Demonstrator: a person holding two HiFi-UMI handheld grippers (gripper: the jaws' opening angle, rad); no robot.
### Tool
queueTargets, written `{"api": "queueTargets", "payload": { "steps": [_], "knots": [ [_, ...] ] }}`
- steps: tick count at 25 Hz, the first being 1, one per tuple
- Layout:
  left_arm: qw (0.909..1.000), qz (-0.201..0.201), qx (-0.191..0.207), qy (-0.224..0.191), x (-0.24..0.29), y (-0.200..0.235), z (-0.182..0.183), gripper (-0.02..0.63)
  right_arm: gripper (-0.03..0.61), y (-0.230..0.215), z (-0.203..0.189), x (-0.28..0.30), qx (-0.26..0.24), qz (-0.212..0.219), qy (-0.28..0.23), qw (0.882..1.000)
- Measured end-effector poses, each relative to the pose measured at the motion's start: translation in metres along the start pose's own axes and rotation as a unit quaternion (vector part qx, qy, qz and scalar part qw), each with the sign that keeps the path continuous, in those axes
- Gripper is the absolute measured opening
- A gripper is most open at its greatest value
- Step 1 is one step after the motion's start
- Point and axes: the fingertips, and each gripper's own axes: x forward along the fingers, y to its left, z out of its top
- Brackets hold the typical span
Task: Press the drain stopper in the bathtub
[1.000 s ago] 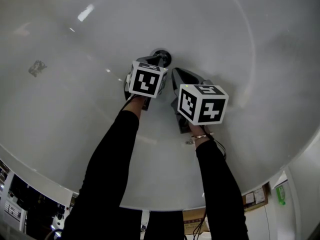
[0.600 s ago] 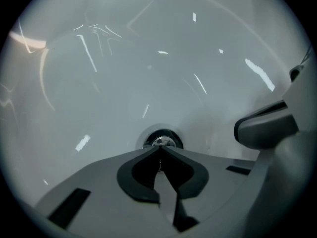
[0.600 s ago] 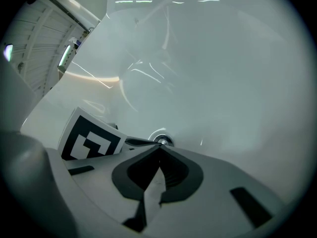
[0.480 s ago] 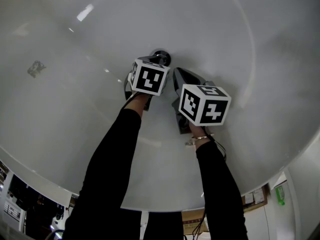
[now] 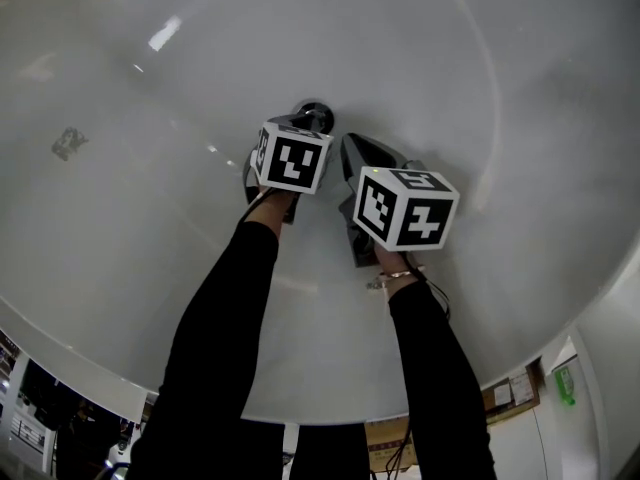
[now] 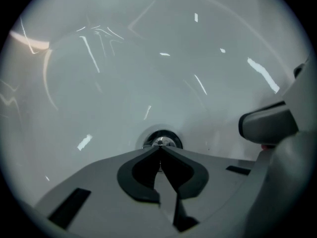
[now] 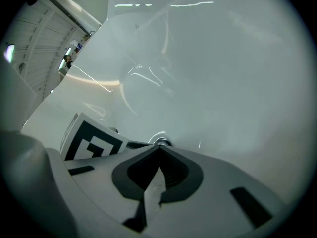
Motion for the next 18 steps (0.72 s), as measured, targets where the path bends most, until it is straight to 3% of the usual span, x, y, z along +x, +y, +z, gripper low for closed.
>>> {"api": "queueTargets", "payload": {
  "steps": [10, 18],
  "knots": [
    [0.9991, -0.020, -0.005, -0.038, -0.033, -0.003, 0.008, 0.008, 0.002, -0.002, 0.006, -0.017, -0.019, -0.020, 0.004, 1.000],
    [0.9979, -0.021, 0.001, -0.061, -0.068, -0.006, 0.021, 0.008, 0.002, 0.025, 0.021, -0.034, -0.035, -0.014, -0.007, 0.999]
  ]
}}
